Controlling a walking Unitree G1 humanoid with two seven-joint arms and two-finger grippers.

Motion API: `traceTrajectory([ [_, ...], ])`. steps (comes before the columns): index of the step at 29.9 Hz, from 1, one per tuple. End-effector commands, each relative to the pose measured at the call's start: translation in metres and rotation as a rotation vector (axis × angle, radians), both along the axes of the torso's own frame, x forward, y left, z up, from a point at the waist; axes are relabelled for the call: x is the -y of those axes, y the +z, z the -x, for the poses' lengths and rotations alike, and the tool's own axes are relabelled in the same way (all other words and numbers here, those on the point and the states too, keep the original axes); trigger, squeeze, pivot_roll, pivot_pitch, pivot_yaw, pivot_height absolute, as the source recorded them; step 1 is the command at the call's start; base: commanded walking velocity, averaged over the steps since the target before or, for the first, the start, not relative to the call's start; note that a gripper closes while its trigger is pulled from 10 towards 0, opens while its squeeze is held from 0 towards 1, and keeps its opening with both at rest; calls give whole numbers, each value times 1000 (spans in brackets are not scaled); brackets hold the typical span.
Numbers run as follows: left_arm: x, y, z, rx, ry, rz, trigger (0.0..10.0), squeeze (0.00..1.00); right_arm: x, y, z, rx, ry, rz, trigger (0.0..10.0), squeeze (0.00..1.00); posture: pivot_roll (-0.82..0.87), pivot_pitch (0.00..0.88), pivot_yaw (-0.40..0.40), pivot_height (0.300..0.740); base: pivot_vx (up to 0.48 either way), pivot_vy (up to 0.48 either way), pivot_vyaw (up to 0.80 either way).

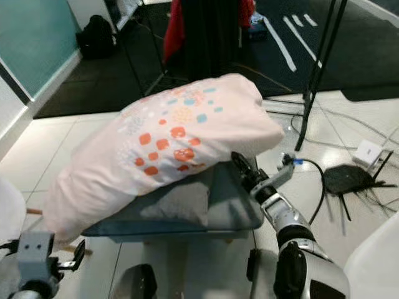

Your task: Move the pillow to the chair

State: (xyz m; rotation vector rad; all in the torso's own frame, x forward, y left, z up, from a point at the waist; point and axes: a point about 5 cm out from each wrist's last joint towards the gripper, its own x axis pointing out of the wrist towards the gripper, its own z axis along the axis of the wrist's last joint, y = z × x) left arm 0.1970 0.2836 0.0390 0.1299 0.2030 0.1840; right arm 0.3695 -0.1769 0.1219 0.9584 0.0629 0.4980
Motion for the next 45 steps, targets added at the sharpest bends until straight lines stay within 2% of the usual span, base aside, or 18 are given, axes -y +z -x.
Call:
traceTrajectory([
  [1, -6, 0, 8, -35, 3, -9, 10000, 0, -13, 4, -2, 24, 62, -17, 10000, 0, 86, 277, 132, 440, 0, 0, 0],
  [5, -8, 6, 14, -58, -14, -28, 10000, 0, -28, 19, -7, 84, 134, -1, 10000, 0, 107, 302, 150, 415, 0, 0, 0],
  [9, -9, 7, 16, -66, -16, -31, 10000, 0, -32, 25, -10, 94, 142, -7, 10000, 0, 114, 306, 155, 405, 0, 0, 0],
  [11, -8, 8, 22, -97, -39, -46, 10000, 0, -40, 33, -15, 107, 154, 36, 10000, 0, 138, 311, 172, 400, 0, 0, 0],
  [15, -8, 10, 28, -113, -45, -52, 10000, 0, -46, 43, -20, 129, 148, 46, 10000, 0, 153, 311, 181, 400, 0, 0, 0],
  [26, -9, 15, 32, -140, -51, -51, 10000, 0, -48, 71, -32, 176, 53, 54, 10000, 0, 164, 308, 190, 400, 0, 0, 0],
  [27, -8, 15, 32, -143, -53, -50, 10000, 0, -46, 74, -34, 177, 28, 53, 8863, 0, 164, 306, 190, 400, 0, 0, 0],
  [28, -8, 15, 32, -143, -53, -50, 10000, 0, -46, 74, -34, 177, 28, 53, 8863, 0, 164, 306, 190, 400, 0, 0, 0],
  [29, -7, 16, 32, -144, -55, -50, 10000, 0, -45, 75, -34, 179, 23, 48, 0, 0, 162, 303, 188, 400, 0, 0, 0],
  [41, -5, 20, 30, -140, -58, -55, 10000, 0, -40, 84, -36, 214, -3, 41, 0, 0, 165, 299, 179, 400, 0, 0, 0],
  [45, -6, 20, 29, -138, -52, -53, 10000, 0, -41, 87, -37, 232, 0, 71, 0, 0, 157, 297, 175, 400, 0, 0, 0],
])
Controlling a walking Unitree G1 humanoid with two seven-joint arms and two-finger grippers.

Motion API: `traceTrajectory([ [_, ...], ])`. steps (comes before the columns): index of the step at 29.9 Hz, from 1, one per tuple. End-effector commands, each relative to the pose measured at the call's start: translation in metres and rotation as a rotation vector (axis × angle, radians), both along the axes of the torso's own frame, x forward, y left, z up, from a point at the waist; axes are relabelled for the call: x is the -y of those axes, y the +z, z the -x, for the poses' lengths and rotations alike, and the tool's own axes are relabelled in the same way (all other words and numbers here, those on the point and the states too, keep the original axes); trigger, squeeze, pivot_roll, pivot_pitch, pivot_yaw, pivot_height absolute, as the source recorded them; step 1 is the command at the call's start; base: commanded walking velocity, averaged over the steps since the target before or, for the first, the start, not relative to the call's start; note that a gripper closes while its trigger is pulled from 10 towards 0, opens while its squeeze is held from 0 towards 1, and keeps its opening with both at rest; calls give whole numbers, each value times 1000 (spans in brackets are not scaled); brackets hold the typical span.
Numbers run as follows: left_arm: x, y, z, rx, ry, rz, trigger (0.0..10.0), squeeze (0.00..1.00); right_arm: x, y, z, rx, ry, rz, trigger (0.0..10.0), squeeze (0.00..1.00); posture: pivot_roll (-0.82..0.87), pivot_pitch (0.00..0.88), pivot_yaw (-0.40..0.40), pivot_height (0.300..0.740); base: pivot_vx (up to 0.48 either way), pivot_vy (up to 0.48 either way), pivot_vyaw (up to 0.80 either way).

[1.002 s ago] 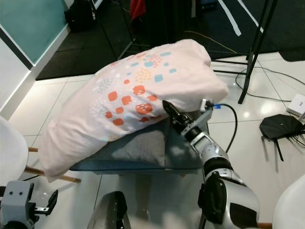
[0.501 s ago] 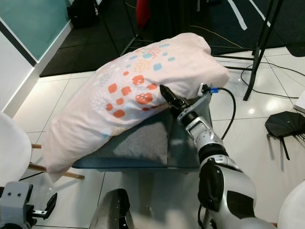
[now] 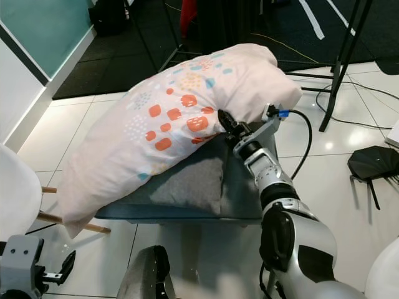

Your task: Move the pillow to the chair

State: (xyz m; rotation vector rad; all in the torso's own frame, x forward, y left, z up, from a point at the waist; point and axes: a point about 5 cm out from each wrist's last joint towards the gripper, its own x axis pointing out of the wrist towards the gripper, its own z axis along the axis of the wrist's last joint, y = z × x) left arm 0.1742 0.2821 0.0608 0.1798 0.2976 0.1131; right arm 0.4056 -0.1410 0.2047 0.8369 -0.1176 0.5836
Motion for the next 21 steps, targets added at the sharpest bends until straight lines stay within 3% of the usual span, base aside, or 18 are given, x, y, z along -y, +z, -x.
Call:
traceTrajectory([
  [1, -7, -2, 6, -33, 17, -21, 10000, 0, -6, 5, -1, 23, 13, 17, 0, 0, 154, 297, 174, 400, 0, 0, 0],
  [8, -4, -4, -5, -12, 40, 0, 10000, 0, -10, 2, 1, 55, 42, 116, 0, 16, 114, 276, 151, 400, 0, 0, 0],
  [9, -3, -5, -9, -2, 51, 7, 10000, 0, -9, 4, 2, 83, 43, 127, 0, 239, 91, 262, 137, 400, 0, 0, 0],
  [14, -1, -7, -19, 21, 78, 32, 10000, 0, -6, 10, 6, 151, 71, 130, 0, 212, 46, 241, 116, 400, 0, 0, 0],
  [17, 4, -10, -36, 52, 97, 66, 10000, 0, -2, 15, 16, 226, 113, 141, 0, 90, -7, 213, 89, 410, 0, 0, 0],
  [21, 9, -11, -46, 70, 103, 85, 10000, 0, 1, 15, 21, 239, 126, 181, 0, 86, -29, 201, 79, 425, 0, 0, 0],
])
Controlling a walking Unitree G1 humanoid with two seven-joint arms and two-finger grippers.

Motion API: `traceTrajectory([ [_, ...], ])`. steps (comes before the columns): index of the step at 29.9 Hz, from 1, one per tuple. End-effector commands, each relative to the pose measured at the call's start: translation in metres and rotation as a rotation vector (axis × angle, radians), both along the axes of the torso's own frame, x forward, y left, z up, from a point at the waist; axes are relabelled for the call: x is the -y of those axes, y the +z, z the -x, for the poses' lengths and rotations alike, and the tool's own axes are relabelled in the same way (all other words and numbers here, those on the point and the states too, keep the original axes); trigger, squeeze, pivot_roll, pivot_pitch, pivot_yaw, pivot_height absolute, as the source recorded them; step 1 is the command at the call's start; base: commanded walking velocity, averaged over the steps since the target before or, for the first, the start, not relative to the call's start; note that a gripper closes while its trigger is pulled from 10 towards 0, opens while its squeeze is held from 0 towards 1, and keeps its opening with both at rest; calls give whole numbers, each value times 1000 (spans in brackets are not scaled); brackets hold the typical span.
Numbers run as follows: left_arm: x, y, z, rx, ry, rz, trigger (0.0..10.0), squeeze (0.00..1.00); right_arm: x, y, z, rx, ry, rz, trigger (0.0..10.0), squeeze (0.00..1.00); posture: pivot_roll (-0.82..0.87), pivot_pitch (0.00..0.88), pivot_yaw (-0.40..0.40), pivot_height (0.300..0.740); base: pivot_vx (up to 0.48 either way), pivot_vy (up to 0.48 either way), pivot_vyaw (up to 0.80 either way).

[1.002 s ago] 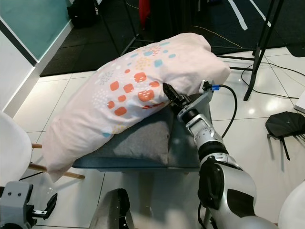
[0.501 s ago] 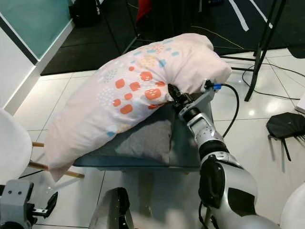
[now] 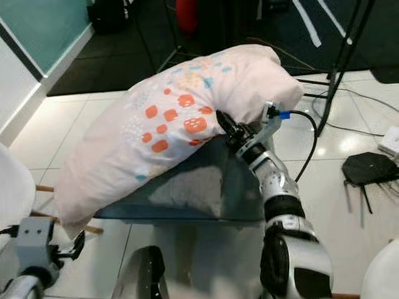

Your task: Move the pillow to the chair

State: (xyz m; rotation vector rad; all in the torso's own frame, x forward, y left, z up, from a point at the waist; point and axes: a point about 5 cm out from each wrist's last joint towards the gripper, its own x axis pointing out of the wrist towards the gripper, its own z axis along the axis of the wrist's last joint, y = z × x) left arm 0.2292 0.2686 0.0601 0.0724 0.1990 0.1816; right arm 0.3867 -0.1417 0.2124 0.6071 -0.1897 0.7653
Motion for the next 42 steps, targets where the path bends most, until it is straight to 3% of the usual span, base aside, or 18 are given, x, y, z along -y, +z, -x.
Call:
traceTrajectory([
  [1, -3, -11, 5, -38, 34, 9, 10000, 0, 1, 8, 3, 52, 30, 6, 0, 86, -54, 189, 66, 430, 0, 0, 0],
  [7, 3, -22, -12, -65, 83, 55, 10000, 0, 3, 9, 8, 47, 57, 48, 0, 82, -97, 163, 38, 450, 0, 0, 0],
  [11, 8, -32, -17, -96, 100, 65, 10000, 0, -1, -6, 13, -3, 62, 96, 0, 86, -115, 146, 22, 475, 0, 0, 0],
  [26, 16, -47, -22, -121, 118, 97, 10000, 0, -12, -21, 22, -70, 97, 151, 0, 86, -125, 112, -11, 550, -66, 0, 0],
  [30, 16, -48, -22, -114, 113, 97, 10000, 0, -14, -21, 23, -67, 104, 153, 0, 90, -125, 106, -11, 565, -431, 0, 0],
  [42, 16, -51, -21, -102, 116, 87, 10000, 0, -15, -8, 22, -33, 99, 109, 0, 86, -118, 109, -2, 615, 0, 0, 0],
])
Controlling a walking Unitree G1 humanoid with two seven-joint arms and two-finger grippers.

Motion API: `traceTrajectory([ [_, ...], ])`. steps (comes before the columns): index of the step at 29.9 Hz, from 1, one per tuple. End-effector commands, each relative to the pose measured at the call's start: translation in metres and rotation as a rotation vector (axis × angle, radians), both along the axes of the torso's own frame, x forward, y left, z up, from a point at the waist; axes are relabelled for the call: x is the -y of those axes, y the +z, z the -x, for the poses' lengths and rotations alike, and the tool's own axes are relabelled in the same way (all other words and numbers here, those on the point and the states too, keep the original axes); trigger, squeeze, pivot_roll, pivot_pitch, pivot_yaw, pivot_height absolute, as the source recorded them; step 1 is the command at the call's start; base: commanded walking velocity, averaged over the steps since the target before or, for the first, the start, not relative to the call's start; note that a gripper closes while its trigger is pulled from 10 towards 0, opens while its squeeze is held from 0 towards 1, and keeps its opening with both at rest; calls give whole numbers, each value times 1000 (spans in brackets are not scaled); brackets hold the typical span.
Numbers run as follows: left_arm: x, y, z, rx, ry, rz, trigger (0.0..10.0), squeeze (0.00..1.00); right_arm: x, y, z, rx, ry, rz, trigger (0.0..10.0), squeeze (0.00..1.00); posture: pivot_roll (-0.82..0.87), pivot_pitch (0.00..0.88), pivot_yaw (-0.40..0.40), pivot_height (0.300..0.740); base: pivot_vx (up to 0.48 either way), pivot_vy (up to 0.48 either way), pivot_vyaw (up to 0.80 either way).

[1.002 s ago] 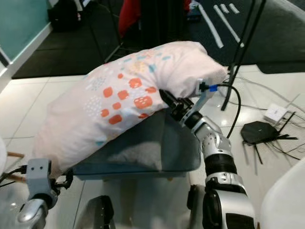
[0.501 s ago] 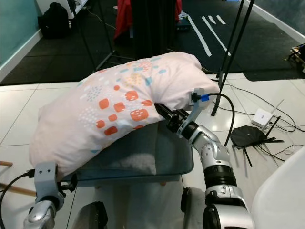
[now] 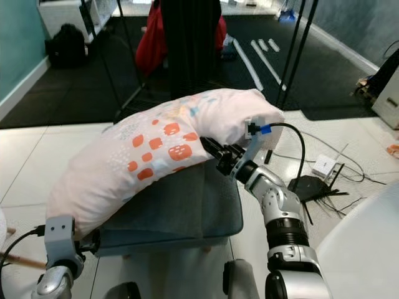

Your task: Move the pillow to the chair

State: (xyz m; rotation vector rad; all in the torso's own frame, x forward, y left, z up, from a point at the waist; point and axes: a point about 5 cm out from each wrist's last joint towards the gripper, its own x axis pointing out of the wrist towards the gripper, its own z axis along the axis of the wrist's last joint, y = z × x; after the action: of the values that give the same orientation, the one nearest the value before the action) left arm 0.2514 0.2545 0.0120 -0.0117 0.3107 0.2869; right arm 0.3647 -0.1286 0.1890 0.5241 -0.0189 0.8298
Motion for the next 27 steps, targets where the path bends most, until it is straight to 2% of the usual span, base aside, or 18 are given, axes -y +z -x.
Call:
traceTrajectory([
  [1, 2, -2, 1, -1, -1, 5, 10000, 0, -2, 15, 0, 62, 8, -32, 0, 86, -118, 109, -2, 615, 0, 0, 0],
  [15, 8, -6, 2, -8, -18, 0, 10000, 0, -1, 23, -1, 88, -5, -73, 0, 82, -113, 113, 4, 680, 0, 0, 0],
  [27, 10, -7, 0, -5, -22, -1, 10000, 0, -7, 38, -6, 136, 6, -114, 0, 78, -112, 106, 3, 740, 0, 0, 0],
])
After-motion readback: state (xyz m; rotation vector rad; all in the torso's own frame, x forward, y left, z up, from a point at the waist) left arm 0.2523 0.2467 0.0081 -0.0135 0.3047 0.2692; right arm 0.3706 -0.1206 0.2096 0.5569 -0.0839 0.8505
